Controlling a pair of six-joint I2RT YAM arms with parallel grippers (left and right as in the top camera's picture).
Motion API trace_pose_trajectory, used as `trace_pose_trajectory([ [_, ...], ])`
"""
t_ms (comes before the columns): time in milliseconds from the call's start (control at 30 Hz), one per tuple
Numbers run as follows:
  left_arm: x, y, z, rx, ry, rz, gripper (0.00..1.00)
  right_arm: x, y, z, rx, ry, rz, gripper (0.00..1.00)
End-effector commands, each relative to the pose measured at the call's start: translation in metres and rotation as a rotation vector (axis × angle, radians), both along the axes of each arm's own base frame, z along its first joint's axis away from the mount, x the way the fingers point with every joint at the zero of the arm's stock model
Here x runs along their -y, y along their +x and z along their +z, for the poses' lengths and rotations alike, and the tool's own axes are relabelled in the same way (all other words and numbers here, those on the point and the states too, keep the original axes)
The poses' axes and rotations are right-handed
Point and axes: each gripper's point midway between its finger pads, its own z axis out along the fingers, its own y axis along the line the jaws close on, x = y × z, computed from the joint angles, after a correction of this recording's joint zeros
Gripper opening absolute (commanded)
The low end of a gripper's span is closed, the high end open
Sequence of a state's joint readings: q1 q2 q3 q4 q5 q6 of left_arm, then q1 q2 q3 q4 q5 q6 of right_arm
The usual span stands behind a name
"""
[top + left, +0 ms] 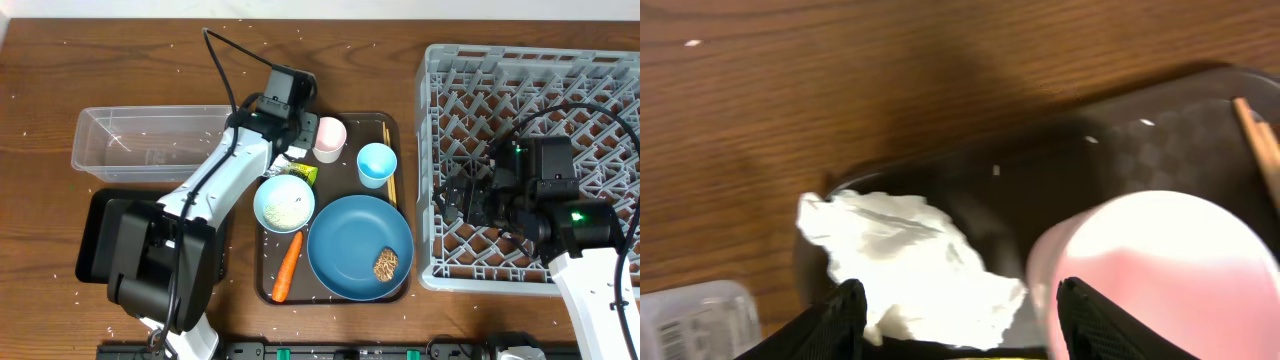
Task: Sort waste into correct bins and load items into the dishwasher rack
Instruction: 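Grasp the pink cup with the left gripper and lift it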
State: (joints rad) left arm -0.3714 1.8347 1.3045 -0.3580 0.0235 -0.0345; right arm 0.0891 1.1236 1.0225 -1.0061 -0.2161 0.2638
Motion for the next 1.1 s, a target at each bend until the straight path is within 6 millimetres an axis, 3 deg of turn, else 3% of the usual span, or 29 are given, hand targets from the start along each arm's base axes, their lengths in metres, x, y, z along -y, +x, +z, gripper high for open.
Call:
trace_pose_trajectory([
  [0,0.005,0.003,0.003,0.001,-0.034,0.007,0.62,0.001,0.003,0.005,0.009,0.005,-0.015,0.99],
  [233,0.019,-0.006,0.0,-0.04,-0.085,-0.043,0.57,0.001,0.003,0.005,0.009,0.006,-0.015,0.99],
  [467,0.025,-0.02,-0.035,-0.143,-0.085,-0.034,0.55,0.001,0.003,0.005,0.009,0.005,-0.015,0.99],
  [567,0.024,-0.02,-0.045,-0.161,-0.078,-0.032,0.51,0.001,0.003,0.005,0.009,0.005,-0.015,0.99],
  [667,0.024,-0.02,-0.05,-0.168,-0.075,-0.032,0.39,0.001,0.003,0.005,0.009,0.005,-0.015,0.99],
  [867,0.025,-0.019,-0.045,-0.158,-0.079,-0.033,0.06,0.001,0.002,0.004,0.006,0.005,-0.015,0.99],
  [1067,0.024,-0.024,-0.005,-0.104,-0.105,-0.04,0.06,0.002,0.0,0.003,-0.007,0.002,-0.016,0.99],
])
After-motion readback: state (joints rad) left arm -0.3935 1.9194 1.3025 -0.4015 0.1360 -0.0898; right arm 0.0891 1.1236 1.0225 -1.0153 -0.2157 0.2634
